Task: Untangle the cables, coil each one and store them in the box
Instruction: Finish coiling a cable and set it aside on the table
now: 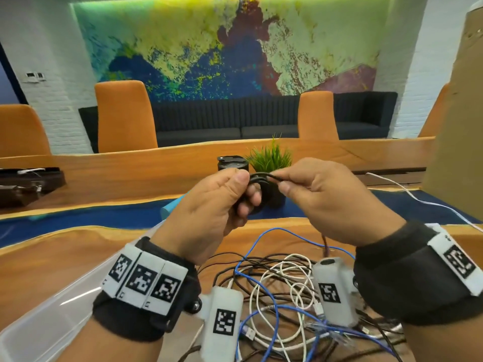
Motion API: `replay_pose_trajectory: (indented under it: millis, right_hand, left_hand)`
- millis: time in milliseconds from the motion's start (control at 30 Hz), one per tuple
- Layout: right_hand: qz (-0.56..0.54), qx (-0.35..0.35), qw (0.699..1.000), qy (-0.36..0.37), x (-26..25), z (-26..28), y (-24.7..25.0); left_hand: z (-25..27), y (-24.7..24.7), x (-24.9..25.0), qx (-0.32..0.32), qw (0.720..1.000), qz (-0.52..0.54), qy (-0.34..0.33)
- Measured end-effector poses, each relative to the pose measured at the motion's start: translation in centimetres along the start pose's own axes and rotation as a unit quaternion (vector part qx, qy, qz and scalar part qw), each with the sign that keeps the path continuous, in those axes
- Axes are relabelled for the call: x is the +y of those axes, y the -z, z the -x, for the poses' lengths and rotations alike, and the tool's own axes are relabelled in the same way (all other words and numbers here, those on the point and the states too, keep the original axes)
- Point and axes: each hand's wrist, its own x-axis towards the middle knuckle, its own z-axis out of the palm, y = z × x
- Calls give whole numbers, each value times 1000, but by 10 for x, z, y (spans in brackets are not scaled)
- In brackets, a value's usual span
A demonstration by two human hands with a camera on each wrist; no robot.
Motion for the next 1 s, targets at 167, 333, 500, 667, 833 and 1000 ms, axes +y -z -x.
replay_pose_trajectory:
  millis: [167, 333, 500, 667, 833, 1000]
  right_hand:
    - [-80, -6, 992, 98, -16, 2, -1]
    - [-57, 76, 992, 87, -18, 2, -5]
    - [-71, 105, 990, 59, -19, 2, -7]
    - [-99, 135, 985, 53, -25, 3, -5]
    - [-119, 151, 980, 42, -22, 2, -5]
    - [-88, 196, 976, 25, -16, 0, -9]
  left_hand:
    - [-1, -9, -1, 10, 1000, 8, -20]
    - [0, -21, 2, 68, 997, 0, -27]
    - [-2, -19, 2, 70, 995, 62, -25]
    - [-5, -7, -3, 8, 960, 273, 54]
    - [-4, -13, -6, 18, 953, 297, 64]
    - [-2, -20, 1, 123, 989, 60, -51]
